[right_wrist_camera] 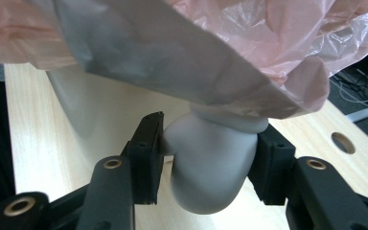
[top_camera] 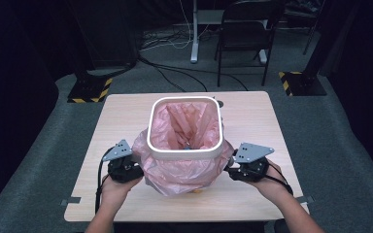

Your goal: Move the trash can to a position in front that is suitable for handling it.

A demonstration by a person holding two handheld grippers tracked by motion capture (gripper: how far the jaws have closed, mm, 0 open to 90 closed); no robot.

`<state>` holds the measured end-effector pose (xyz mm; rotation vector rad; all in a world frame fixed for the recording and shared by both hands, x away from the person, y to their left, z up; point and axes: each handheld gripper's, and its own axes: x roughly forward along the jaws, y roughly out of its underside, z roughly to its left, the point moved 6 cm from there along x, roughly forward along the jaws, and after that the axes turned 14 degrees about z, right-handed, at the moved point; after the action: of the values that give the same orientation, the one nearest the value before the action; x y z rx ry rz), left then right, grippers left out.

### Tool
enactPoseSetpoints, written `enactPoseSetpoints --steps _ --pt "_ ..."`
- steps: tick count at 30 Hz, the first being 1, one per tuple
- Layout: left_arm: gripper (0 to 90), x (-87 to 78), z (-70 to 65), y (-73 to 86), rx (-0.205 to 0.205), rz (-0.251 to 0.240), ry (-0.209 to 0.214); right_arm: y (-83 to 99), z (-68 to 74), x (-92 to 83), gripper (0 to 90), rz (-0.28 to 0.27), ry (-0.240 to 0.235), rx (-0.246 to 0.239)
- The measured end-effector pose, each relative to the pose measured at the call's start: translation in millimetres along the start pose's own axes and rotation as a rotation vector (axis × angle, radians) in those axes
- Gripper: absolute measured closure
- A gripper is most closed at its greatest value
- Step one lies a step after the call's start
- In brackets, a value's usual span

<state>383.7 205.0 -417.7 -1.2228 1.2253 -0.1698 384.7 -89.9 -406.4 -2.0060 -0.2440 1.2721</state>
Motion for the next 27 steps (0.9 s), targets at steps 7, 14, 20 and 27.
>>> enactPoseSetpoints --steps 7,14,20,27 --pt "69.6 2.5 -1.1 7.1 0.024 0.007 -0.004 9.7 3.2 1.7 51.4 -0.061 -0.051 0.062" --pt "67.8 3.2 -1.6 9.2 0.04 0.017 -0.007 11.2 6.4 -0.3 50.9 -0.062 -0.063 0.103" --pt "63.3 3.6 0.9 9.6 0.034 0.021 -0.003 9.4 4.2 1.1 50.3 -0.047 -0.04 0.11" --pt "54.6 2.1 3.9 8.7 0.014 0.007 -0.003 9.1 3.6 -0.2 47.6 -0.029 -0.044 0.117"
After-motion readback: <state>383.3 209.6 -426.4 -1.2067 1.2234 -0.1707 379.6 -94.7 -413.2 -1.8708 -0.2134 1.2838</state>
